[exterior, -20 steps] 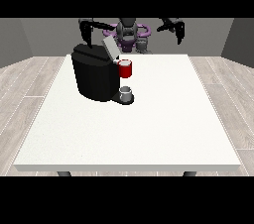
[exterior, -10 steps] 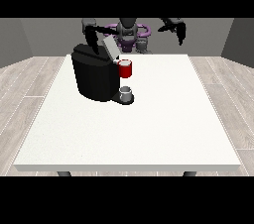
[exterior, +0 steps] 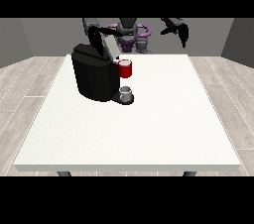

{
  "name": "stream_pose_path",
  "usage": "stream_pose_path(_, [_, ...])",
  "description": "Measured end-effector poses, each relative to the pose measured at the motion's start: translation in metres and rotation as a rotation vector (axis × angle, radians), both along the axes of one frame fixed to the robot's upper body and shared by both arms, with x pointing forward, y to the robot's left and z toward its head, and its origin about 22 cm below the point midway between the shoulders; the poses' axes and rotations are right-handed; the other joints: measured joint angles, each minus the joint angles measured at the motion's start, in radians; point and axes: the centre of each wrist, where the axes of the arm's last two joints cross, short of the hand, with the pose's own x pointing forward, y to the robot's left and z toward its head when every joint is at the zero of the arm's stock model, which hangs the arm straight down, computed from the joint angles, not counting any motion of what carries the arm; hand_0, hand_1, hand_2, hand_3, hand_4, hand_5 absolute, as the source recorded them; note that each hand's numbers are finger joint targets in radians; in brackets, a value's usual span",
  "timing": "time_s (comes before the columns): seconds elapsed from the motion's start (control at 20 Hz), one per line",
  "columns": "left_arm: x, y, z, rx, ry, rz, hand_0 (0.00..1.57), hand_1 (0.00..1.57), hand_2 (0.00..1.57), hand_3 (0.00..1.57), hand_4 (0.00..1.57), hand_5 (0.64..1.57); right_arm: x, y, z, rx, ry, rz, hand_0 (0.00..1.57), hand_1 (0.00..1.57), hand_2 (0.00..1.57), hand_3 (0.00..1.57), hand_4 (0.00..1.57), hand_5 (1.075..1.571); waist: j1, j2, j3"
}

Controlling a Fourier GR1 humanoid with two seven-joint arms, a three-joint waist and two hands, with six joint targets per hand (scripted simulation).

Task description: Insert the coffee pod into the coffee machine and close the lid

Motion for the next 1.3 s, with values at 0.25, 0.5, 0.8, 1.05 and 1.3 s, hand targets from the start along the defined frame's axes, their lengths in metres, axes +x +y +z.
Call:
stream_pose_path(0.25, [-0.002, -0.003, 0.000, 0.008, -0.003, 0.001, 0.00, 0.00, 0.00, 0.00, 0.36, 1.571, 0.007, 0.008, 0.014, -0.040, -0.028, 0.018, 0.00, 0.00, 0.00, 0.00, 0.12, 1.571, 0.009, 0.022, 0.0018])
stream_pose_path(0.5, [0.002, -0.011, 0.005, 0.013, -0.011, -0.016, 0.00, 0.00, 0.00, 0.00, 0.39, 1.571, 0.013, 0.016, 0.030, -0.092, -0.033, 0.011, 0.00, 0.00, 0.00, 0.00, 0.00, 1.571, 0.017, 0.039, 0.0059])
stream_pose_path(0.8, [0.005, -0.014, 0.007, 0.022, -0.028, -0.031, 0.00, 0.00, 0.00, 0.00, 0.33, 1.571, 0.017, 0.015, 0.049, -0.147, -0.035, -0.011, 0.00, 0.00, 0.00, 0.00, 0.00, 1.571, 0.036, 0.061, 0.0110])
stream_pose_path(1.05, [0.013, -0.019, 0.013, 0.019, -0.043, -0.066, 0.00, 0.00, 0.00, 0.00, 0.40, 1.571, 0.017, 0.018, 0.066, -0.232, -0.040, -0.059, 0.00, 0.00, 0.00, 0.00, 0.22, 1.571, 0.059, 0.084, 0.0172])
stream_pose_path(1.3, [0.019, -0.027, 0.023, 0.020, -0.090, -0.113, 0.00, 0.00, 0.00, 0.00, 0.44, 1.571, 0.019, 0.002, 0.096, -0.295, -0.061, -0.134, 0.00, 0.00, 0.00, 0.00, 0.16, 1.571, 0.117, 0.125, 0.0232])
